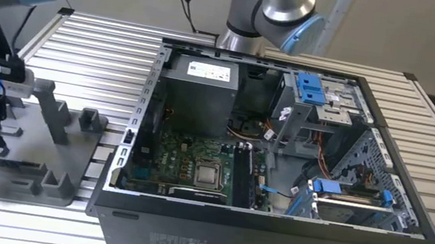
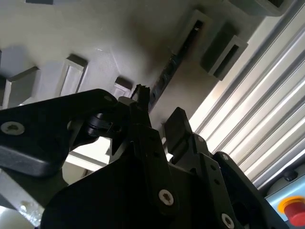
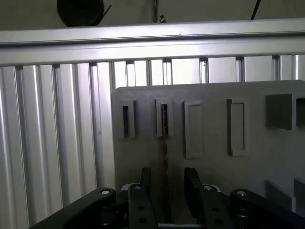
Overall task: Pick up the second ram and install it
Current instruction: 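Pick up the second ram and move it above second insertion slot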
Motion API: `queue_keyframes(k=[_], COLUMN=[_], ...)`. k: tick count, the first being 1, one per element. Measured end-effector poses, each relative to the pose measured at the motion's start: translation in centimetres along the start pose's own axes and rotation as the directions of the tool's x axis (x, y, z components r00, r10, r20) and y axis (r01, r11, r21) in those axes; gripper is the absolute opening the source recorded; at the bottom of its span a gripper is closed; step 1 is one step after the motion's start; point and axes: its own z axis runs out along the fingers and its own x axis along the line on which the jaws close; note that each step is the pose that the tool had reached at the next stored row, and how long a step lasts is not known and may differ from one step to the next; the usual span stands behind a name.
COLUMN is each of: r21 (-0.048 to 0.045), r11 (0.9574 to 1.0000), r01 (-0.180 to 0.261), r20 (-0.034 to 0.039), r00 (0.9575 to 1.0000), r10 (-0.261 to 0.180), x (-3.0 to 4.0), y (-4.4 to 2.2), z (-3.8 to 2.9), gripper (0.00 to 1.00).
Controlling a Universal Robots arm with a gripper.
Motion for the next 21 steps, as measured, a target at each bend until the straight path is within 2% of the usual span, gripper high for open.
queue_keyframes(k=[12,21], r21=[0.0079,0.0132], r11=[0.9998,0.9998], r01=[0.016,0.018], r20=[-0.0012,-0.0020], r00=[0.9999,0.9998], r10=[-0.016,-0.018], x=[0.00,-0.06], y=[0.34,0.55], z=[1.73,2.65], gripper=[0.42,0.42])
